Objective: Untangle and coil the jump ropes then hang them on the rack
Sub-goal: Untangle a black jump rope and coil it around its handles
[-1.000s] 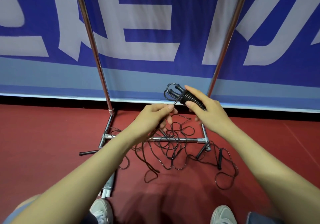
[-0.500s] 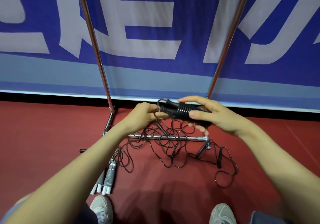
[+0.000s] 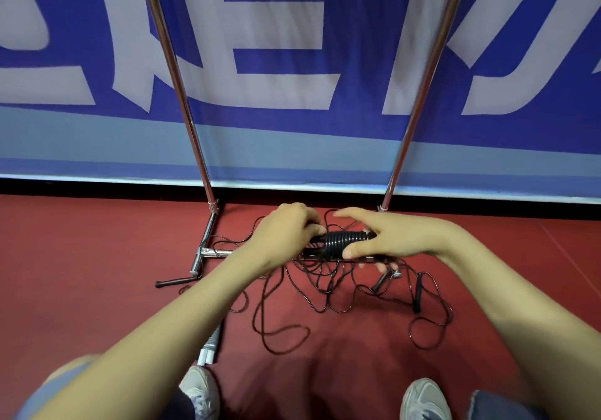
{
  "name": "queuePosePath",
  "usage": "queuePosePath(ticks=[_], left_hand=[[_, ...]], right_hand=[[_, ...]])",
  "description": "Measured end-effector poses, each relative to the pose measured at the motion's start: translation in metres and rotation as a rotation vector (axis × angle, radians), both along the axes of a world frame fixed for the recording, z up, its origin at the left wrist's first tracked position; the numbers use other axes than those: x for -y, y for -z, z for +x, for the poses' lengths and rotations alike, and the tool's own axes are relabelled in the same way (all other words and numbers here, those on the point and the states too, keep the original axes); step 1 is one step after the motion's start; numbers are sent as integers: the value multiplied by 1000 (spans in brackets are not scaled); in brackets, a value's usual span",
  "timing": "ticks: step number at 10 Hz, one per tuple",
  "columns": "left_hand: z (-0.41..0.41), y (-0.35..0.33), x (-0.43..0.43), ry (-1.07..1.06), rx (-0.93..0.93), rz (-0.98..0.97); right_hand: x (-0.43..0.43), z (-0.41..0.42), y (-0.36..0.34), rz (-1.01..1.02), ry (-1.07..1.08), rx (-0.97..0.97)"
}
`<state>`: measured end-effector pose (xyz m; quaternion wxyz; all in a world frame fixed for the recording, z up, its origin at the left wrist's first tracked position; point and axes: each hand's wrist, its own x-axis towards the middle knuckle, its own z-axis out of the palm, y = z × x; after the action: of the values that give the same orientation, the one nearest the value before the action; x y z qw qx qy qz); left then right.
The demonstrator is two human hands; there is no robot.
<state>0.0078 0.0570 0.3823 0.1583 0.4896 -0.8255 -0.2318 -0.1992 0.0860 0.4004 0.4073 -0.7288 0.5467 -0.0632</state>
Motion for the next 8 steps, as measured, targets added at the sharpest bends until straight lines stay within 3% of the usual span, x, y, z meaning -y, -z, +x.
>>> queuePosePath(ticks=[2,4,6,8], left_hand=[[-11,-2,-1,-118,-351,112],[-14,-8,4,-142,-754,316],[-6,-14,6,-138,-852,364],[-2,-16,0,-74,-791,325]], right_hand=[[0,15,10,-267,31,-224],[3,21,8,-481,194,-118],[7,30,5,-485,309,-149],[2,29,7,-545,307,-301]])
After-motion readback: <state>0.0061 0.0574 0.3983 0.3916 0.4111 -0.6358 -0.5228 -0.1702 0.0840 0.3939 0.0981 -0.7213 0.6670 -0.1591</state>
